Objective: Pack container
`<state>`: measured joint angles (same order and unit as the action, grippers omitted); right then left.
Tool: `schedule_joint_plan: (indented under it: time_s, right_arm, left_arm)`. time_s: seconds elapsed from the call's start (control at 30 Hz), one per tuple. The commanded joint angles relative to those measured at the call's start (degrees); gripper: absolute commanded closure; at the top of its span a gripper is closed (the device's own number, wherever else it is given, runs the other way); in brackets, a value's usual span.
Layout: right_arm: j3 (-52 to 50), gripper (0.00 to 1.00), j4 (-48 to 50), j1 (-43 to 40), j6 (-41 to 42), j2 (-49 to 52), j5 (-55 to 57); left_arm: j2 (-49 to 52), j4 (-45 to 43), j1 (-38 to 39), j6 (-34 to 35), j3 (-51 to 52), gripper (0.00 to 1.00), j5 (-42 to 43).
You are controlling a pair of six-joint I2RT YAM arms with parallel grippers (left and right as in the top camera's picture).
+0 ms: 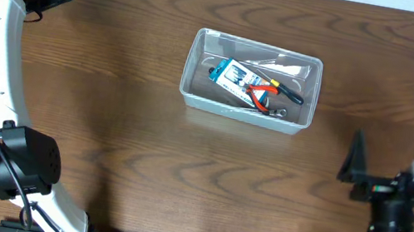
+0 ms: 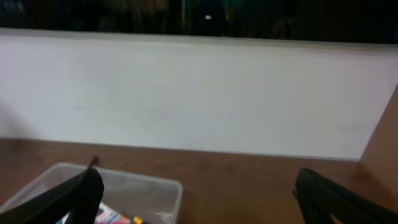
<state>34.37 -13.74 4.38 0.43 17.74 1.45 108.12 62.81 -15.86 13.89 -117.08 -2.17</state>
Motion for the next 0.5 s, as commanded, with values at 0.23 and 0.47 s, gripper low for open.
schedule_joint_plan:
  time_s: [0.23,0.47]
  right_arm:
    - [-23.06,0.01,7.39,-0.42,12.76,-17.62,-0.39]
    - [-29.09,0.01,11.28,-0.46,15.43,-17.42,-1.51]
  left_arm:
    - [0.22,0.15,0.02,-0.09,-0.26,0.02,-0.90]
    - [0.22,0.15,0.02,-0.09,-0.26,0.02,-0.90]
